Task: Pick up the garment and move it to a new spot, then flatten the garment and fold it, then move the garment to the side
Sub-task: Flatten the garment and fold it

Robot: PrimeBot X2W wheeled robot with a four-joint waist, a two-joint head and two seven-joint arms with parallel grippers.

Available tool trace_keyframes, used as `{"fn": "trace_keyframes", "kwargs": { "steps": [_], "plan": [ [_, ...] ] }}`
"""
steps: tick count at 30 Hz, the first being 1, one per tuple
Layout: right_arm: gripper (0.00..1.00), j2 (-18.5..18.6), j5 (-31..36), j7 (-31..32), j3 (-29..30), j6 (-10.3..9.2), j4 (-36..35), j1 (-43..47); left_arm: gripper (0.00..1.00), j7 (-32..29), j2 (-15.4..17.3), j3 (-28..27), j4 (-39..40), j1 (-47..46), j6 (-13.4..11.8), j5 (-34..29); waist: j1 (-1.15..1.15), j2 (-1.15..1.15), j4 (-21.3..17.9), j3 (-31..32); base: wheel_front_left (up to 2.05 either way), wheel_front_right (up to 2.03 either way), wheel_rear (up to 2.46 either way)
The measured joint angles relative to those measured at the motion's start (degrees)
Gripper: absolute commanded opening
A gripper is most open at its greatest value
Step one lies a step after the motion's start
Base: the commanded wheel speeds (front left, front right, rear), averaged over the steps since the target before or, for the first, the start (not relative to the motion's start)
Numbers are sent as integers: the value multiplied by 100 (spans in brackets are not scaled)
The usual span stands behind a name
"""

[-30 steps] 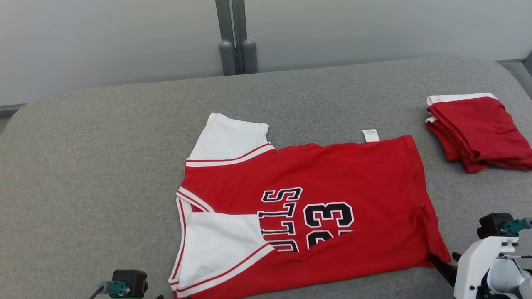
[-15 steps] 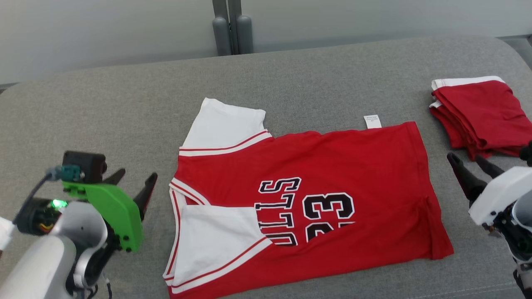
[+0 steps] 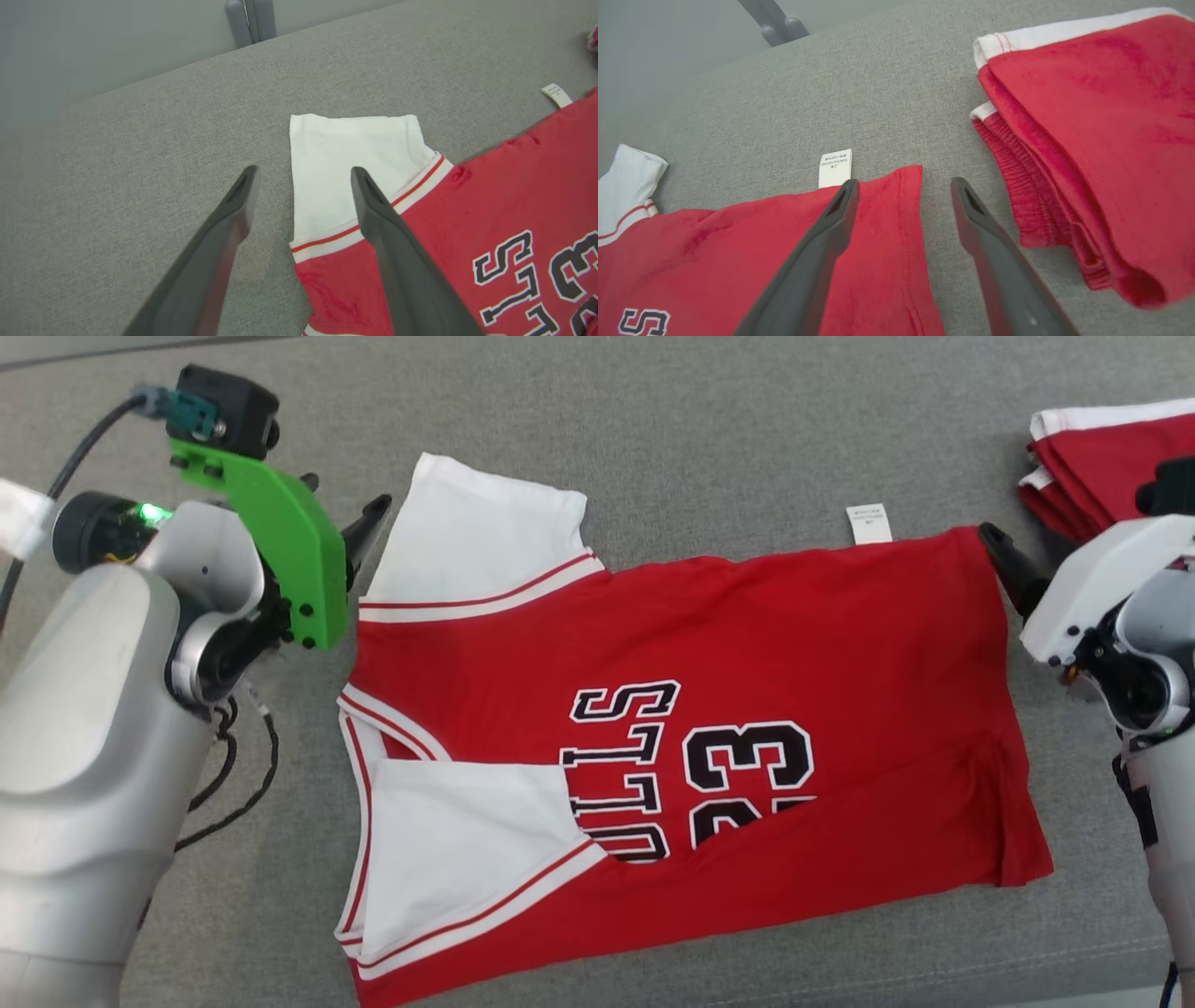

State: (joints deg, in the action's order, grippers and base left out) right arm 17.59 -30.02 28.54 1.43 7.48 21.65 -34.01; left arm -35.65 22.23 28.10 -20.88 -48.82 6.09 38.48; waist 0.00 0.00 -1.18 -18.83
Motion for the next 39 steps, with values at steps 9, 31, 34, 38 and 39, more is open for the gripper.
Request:
{"fn": "trace_keyframes", "kwargs": {
  "steps": [9,31,34,38,39],
  "plan": [
    [100,-51,-11,471,-144,0,482,-778,100,-289,-178,383,-1241,-1112,122,247,1,0,-40,-709,0,0,0],
    [47,-81,-420,489,-902,0,185,-966,100,104,59,1479,-2262,-1973,130,1133,0,0,-521,-1158,0,0,0],
    [45,-76,-465,467,-943,0,155,-967,100,186,75,1625,-2351,-2086,130,1172,0,0,-558,-1203,0,0,0],
    [17,-63,-514,425,-1026,0,127,-971,66,250,86,1748,-2463,-2185,130,1306,0,0,-595,-1245,0,0,0],
    [12,-58,-522,390,-1051,1,119,-972,29,279,85,1797,-2469,-2209,130,1359,0,0,-601,-1248,0,0,0]
  ]
}}
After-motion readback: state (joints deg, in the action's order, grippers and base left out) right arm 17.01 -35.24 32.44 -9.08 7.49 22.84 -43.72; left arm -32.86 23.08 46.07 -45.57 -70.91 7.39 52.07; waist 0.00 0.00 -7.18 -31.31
